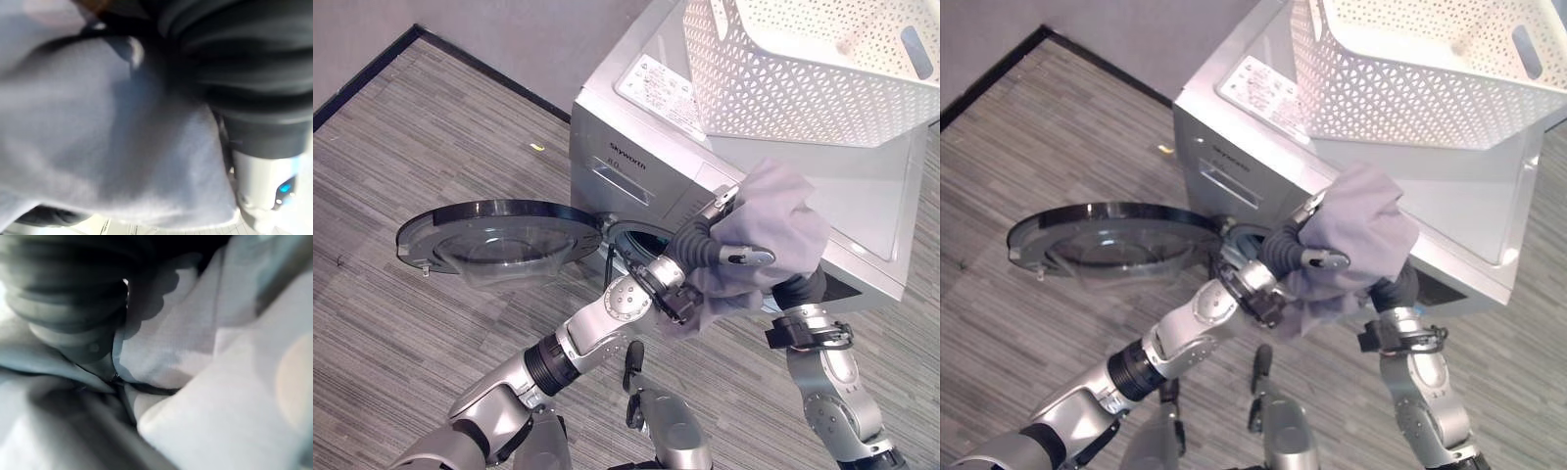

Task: Grab the laundry basket,head to the washer,open it,put in the laundry and shut it.

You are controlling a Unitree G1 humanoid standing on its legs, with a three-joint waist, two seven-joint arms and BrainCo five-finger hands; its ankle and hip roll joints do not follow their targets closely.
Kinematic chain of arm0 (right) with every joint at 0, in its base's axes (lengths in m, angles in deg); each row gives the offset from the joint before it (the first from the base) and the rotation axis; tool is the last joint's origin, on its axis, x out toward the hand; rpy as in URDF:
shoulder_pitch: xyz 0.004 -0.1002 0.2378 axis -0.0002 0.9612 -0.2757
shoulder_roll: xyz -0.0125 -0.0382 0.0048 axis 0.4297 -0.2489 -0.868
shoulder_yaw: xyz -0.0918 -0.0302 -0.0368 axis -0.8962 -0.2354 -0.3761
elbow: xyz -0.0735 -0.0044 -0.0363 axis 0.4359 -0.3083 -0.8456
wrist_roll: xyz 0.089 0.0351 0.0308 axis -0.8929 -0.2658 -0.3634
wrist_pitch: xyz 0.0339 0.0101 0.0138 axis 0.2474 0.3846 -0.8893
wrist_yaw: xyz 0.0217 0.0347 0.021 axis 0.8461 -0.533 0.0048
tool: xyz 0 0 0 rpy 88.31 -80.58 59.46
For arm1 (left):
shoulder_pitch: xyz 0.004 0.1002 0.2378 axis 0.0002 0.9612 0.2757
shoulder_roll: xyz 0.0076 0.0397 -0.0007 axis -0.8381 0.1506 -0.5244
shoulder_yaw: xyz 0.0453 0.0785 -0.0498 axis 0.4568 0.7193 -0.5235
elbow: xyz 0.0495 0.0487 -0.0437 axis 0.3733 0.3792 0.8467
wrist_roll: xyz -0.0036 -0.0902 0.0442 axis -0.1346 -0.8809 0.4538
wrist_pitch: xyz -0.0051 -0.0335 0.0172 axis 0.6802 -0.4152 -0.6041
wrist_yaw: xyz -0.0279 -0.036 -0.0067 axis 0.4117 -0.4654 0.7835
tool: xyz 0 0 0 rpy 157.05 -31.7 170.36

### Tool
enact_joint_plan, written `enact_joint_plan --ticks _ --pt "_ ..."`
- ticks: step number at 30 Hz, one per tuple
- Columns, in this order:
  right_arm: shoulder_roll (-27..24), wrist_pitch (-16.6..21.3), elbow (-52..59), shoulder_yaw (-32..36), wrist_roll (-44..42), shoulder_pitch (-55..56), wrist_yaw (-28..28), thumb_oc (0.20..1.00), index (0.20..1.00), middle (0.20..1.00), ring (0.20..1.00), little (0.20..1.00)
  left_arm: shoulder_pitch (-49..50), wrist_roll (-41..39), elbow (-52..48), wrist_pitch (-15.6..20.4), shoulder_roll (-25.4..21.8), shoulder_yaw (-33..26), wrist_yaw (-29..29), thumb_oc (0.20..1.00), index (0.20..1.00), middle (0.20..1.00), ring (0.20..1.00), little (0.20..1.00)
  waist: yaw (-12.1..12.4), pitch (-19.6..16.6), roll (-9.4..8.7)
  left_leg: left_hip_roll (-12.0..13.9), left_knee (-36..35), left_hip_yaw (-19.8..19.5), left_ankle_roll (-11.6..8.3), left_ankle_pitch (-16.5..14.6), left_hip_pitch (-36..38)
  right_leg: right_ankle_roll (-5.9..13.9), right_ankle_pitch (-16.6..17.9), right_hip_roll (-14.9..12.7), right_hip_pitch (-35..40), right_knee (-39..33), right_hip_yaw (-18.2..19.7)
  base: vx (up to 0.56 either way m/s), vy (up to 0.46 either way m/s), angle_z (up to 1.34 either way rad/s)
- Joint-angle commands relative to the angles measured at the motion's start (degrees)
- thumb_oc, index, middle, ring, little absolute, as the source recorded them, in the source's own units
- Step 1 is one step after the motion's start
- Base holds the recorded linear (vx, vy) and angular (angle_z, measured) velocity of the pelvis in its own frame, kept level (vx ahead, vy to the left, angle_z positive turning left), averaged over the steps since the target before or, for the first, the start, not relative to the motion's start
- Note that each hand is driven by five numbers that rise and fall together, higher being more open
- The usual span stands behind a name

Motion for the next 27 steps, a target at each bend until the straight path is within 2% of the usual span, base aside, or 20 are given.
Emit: enact_joint_plan --ticks 1,9,10,12,14,16,27 --pt "-0.9 2.3 1.6 1.6 2.4 -2.2 -1.0 0.2 0.2 0.2 0.2 0.2 -1.2 0.8 -1.2 2.7 4.8 1.6 1.7 1.0 1.0 1.0 1.0 1.0 1.4 -3.5 -1.01 3.1 0.8 7.4 2.11 -7.3 2.3 4.43 -4.8 -3.7 -2.2 3.0 3.0 0.0 0.0 0.0" --pt "-1.5 0.9 0.1 1.4 2.2 -1.7 -1.3 0.2 0.2 0.2 0.2 0.2 -0.9 -0.5 -1.1 2.1 5.2 2.5 2.8 1.0 1.0 1.0 1.0 1.0 1.5 -3.1 -0.4 3.0 1.4 7.5 2.06 -7.5 2.0 4.4 -4.8 -4.0 -2.0 3.0 2.6 0.0 0.0 0.0" --pt "-1.6 0.9 0.1 1.5 2.1 -1.5 -1.2 0.2 0.2 0.2 0.2 0.2 -0.9 -0.6 -1.0 2.2 5.3 2.6 2.8 0.925 0.925 0.925 0.925 0.925 1.5 -3.0 -0.3 3.0 1.4 7.6 2.03 -7.4 2.0 4.4 -4.8 -4.0 -2.0 3.0 2.6 0.0 0.0 0.0" --pt "-1.7 1.0 0.2 1.7 1.9 -1.2 -1.1 0.2 0.2 0.2 0.2 0.2 -0.9 -0.5 -0.8 2.2 5.6 2.7 2.9 0.598 0.598 0.598 0.598 0.598 1.5 -3.0 -0.26 3.0 1.5 7.5 2.02 -7.4 1.9 4.37 -4.8 -4.1 -2.0 3.0 2.5 0.0 0.0 0.0" --pt "-1.8 1.0 0.2 1.9 1.7 -1.1 -1.0 0.2 0.2 0.2 0.2 0.2 -1.1 -0.6 -0.2 2.3 5.8 2.9 3.0 0.435 0.435 0.435 0.435 0.435 1.3 -3.1 -0.23 3.0 1.5 7.5 1.99 -7.4 1.7 4.36 -4.8 -4.1 -2.0 2.9 2.5 0.0 0.0 0.0" --pt "-1.8 1.1 -0.1 2.1 1.8 -1.1 -1.0 0.2 0.2 0.2 0.2 0.2 -1.3 -0.7 0.1 2.4 6.2 2.9 2.9 0.2 0.2 0.2 0.2 0.2 1.2 -3.1 -0.26 3.0 1.5 7.7 1.98 -7.4 1.7 4.38 -4.8 -4.1 -2.1 2.9 2.5 0.0 0.0 0.0" --pt "-1.5 1.6 -0.5 1.9 1.5 -1.2 -1.2 0.2 0.2 0.2 0.2 0.2 -0.8 -0.6 3.0 3.2 7.8 3.2 2.0 0.2 0.2 0.2 0.2 0.2 0.8 -2.7 -0.59 3.1 1.8 8.2 1.95 -7.4 1.7 4.38 -4.6 -4.2 -2.2 2.9 2.5 0.0 -0.003 -0.03"
